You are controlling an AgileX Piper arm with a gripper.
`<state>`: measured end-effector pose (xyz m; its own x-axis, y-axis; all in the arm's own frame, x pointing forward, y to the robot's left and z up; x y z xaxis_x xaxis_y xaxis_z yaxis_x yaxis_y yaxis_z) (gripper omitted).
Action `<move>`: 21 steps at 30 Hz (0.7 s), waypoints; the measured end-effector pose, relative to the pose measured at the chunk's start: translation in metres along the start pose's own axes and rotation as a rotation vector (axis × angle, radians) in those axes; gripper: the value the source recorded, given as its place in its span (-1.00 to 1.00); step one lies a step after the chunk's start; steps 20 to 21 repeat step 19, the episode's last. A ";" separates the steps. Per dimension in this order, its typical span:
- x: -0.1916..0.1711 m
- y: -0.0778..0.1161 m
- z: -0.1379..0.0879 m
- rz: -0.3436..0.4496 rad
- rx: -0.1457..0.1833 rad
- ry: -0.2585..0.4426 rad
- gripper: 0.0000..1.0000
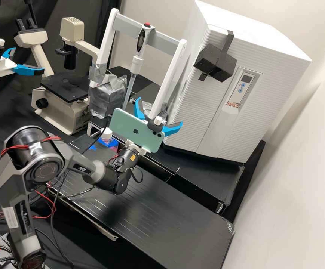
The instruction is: Close the door
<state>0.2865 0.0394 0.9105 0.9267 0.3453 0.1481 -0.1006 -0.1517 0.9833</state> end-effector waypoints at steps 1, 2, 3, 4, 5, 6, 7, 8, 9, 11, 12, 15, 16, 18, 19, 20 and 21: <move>0.000 0.000 0.000 0.002 0.001 -0.001 1.00; 0.000 0.001 0.000 0.007 0.003 -0.002 1.00; 0.000 0.001 0.000 0.016 -0.008 -0.004 1.00; 0.000 0.001 0.000 0.034 -0.014 -0.011 1.00; -0.001 0.002 0.001 0.052 -0.021 -0.022 1.00; -0.002 0.001 0.002 0.062 -0.027 -0.031 1.00; -0.004 0.000 0.003 0.073 -0.034 -0.043 1.00; -0.006 0.000 0.003 0.088 -0.042 -0.054 1.00; -0.008 0.000 0.003 0.090 -0.040 -0.060 1.00; -0.013 -0.002 0.003 0.114 -0.026 -0.080 1.00; -0.015 -0.003 0.003 0.137 -0.018 -0.094 1.00; -0.022 -0.005 0.003 0.169 -0.003 -0.123 1.00; -0.024 -0.006 0.003 0.167 0.000 -0.127 1.00; -0.029 -0.009 0.003 0.162 0.005 -0.140 1.00; -0.031 -0.010 0.004 0.159 0.007 -0.146 1.00; -0.031 -0.010 0.004 0.159 0.007 -0.146 1.00; -0.031 -0.010 0.004 0.159 0.007 -0.146 1.00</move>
